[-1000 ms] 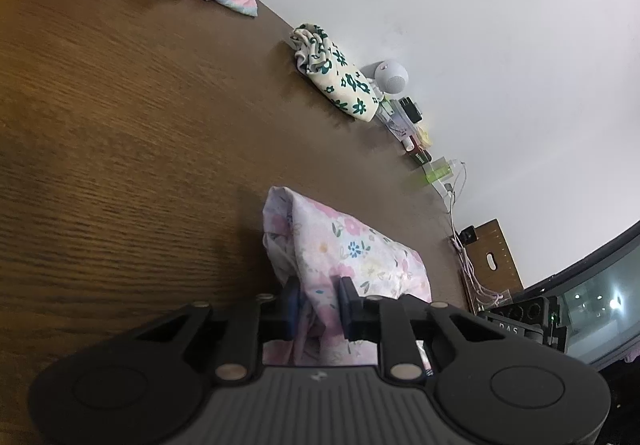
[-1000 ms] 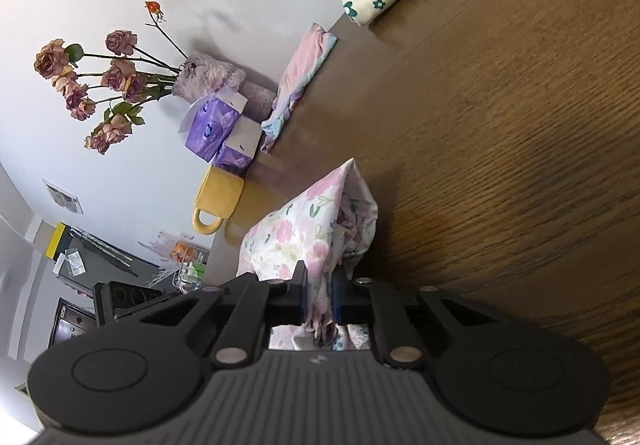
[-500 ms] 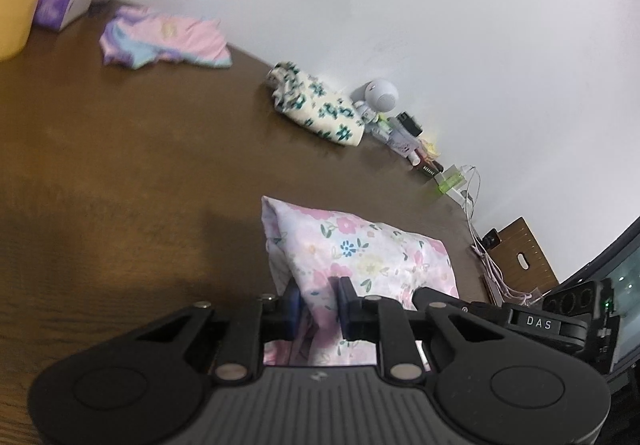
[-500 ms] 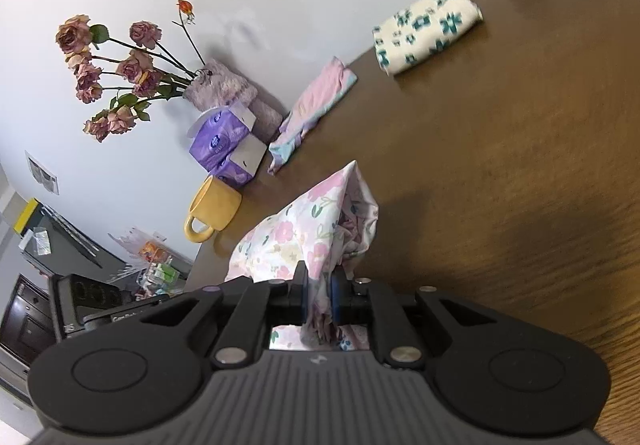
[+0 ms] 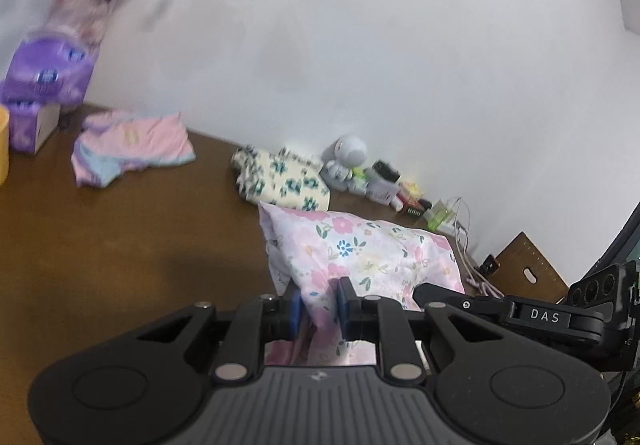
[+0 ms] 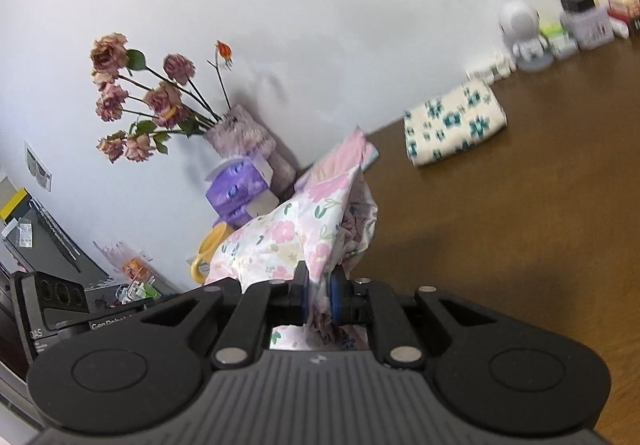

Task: Fold clothes
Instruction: 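Carry the dress stack with both grippers toward the cream green-flowered cloth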

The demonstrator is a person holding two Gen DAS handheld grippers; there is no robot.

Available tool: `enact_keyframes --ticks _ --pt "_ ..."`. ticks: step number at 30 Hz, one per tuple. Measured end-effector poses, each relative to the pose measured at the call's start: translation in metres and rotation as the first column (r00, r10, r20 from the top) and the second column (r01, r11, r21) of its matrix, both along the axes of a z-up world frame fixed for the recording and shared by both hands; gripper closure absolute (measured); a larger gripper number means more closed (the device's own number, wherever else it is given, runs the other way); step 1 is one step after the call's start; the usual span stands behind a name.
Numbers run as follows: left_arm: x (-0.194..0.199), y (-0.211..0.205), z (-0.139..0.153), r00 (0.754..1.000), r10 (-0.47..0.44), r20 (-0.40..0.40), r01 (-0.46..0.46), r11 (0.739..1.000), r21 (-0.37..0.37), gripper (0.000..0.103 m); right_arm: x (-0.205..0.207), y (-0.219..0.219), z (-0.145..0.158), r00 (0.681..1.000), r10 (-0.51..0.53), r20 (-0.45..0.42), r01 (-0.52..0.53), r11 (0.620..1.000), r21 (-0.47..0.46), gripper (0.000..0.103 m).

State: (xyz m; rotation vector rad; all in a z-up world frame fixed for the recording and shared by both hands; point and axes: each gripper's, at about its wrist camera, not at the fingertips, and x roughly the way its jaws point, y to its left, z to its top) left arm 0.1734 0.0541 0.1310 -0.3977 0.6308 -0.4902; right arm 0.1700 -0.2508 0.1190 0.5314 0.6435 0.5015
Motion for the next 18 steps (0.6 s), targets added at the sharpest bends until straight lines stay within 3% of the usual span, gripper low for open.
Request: enact_keyframes --ticks 18 --pt "0.065 -0.045 0.121 0.984 0.043 0.173 -0.058 0.995 0.084 0.086 0.069 -0.011 0.113 0.987 -0.082 0.141 0.092 0.993 -0.069 0.094"
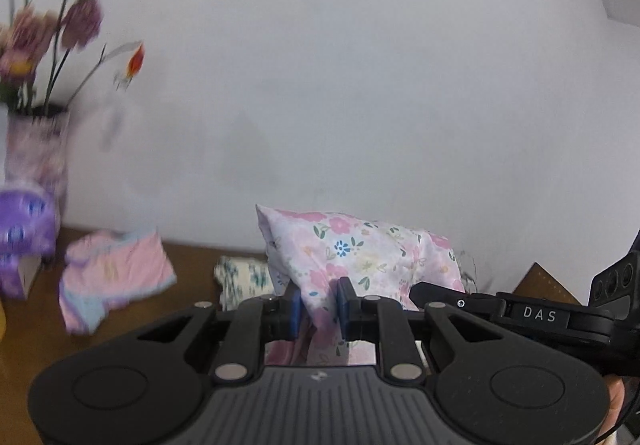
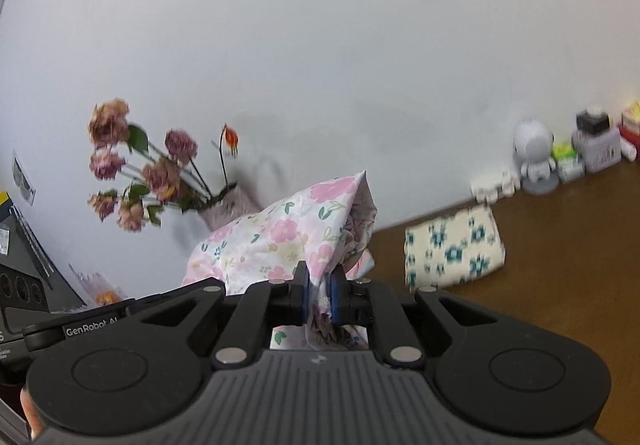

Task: Fold clothes
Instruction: 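Carry the dress stack with both grippers toward the cream green-flowered cloth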

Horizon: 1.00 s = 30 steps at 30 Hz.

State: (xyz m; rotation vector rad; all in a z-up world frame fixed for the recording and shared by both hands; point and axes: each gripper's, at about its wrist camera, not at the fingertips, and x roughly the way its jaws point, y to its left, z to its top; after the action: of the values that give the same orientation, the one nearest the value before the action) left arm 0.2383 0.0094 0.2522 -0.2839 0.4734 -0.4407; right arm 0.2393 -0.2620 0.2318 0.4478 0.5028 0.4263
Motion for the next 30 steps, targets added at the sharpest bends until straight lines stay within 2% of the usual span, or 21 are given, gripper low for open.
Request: enact_keyframes --ticks 9,15,21,30 --pt "0.064 -0.016 0.035 0.999 0.018 0.028 -0.018 1.000 -0.012 0.087 0.056 -0.013 0.039 0.999 -0.018 0.038 0.018 1.000 -0.004 0.094" --pt "0.114 -0.029 0.029 0.999 0.044 0.008 -0.044 0.999 -0.029 0.087 0.107 -0.018 0.044 0.999 -0.036 0.033 0.037 0.999 -0.031 0.094" --pt "0.161 -0.043 -0.001 0.997 0.054 -0.053 -0.055 0.998 -0.019 0.087 0.155 -0.028 0.012 0.999 -0.039 -0.026 0.039 0.999 -0.017 0.094" --pt "0.228 -0.059 -0.076 0.980 0.048 -0.194 -0.048 0.999 0.006 0.087 0.211 -0.042 -0.071 0.986 -0.035 -0.161 0.038 0.999 0.019 0.094"
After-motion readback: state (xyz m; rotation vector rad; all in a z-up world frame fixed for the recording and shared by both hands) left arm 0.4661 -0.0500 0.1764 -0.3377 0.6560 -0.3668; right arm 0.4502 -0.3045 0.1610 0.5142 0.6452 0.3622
